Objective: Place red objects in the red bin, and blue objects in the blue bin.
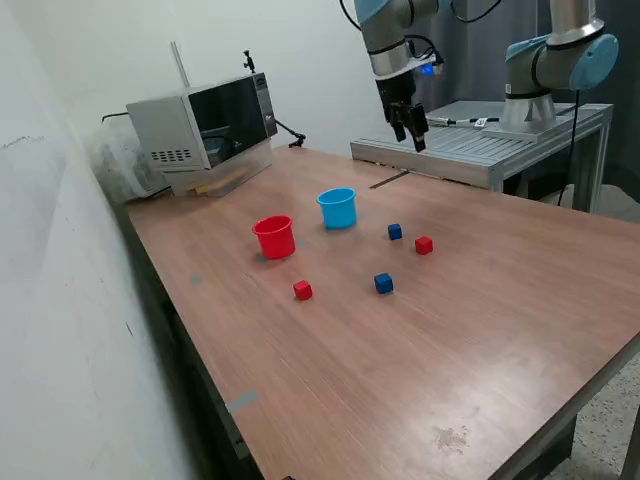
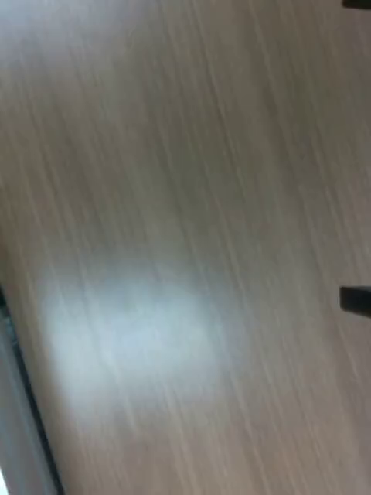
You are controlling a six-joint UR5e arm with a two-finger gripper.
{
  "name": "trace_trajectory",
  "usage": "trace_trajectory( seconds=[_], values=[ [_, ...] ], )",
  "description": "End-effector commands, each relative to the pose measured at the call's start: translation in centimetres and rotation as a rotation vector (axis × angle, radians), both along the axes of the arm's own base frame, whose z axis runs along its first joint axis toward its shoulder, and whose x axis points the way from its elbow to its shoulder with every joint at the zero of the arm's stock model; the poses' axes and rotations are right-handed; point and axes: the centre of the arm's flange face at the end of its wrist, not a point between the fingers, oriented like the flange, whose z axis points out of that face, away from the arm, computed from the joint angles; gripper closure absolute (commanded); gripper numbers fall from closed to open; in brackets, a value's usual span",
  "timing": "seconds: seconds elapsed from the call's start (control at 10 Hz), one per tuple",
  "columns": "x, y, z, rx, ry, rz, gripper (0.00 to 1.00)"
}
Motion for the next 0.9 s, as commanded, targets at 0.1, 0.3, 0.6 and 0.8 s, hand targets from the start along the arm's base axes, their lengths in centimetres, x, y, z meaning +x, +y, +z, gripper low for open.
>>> trace_trajectory(
  seconds=[0.1, 0.3, 0.6, 0.8],
  values=[
    [-0.6, -0.3, 0.7, 0.014, 0.071, -0.125, 0.0],
    [-1.0, -0.9, 0.6, -0.008, 0.073, -0.13, 0.0],
    [-0.9, -2.7, 0.8, -0.009, 0.082, -0.099, 0.0],
    [-1.5, -2.9, 1.2, -0.004, 0.114, -0.137, 0.0]
  ],
)
